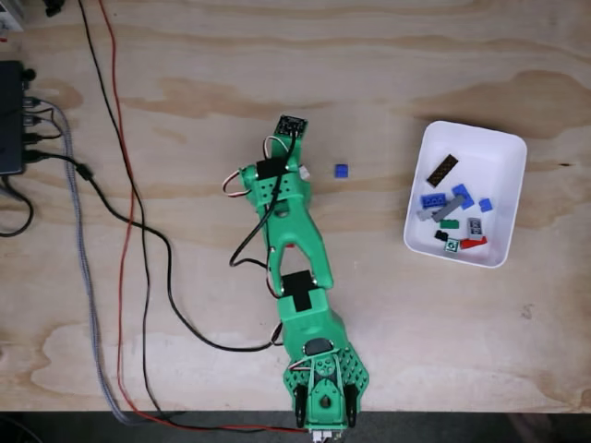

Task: Put all lego bricks in the bin.

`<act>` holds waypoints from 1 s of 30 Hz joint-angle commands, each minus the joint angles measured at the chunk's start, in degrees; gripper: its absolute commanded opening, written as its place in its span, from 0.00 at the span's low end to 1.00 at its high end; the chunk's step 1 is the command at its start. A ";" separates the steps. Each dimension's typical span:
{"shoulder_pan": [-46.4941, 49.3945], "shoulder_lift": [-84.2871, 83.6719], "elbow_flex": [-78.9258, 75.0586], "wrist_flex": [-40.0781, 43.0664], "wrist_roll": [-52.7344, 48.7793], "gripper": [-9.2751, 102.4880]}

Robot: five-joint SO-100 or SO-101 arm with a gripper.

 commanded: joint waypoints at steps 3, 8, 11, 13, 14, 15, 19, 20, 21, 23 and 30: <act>-0.97 2.99 -0.09 -1.14 -0.53 0.35; -1.14 3.34 1.76 -3.34 -0.18 0.32; -1.58 3.43 3.43 -4.75 0.09 0.31; -1.76 3.08 4.22 -5.54 0.26 0.31; -1.76 2.81 4.57 -5.80 0.18 0.31; -1.85 2.55 4.75 -5.98 0.18 0.31; -2.37 2.02 5.45 -7.21 0.62 0.30; -2.55 1.93 5.71 -7.47 0.62 0.29; -2.72 1.85 5.71 -7.65 0.62 0.29; -2.90 1.58 5.71 -7.82 0.53 0.29; -3.25 -0.09 6.94 -10.55 -1.41 0.16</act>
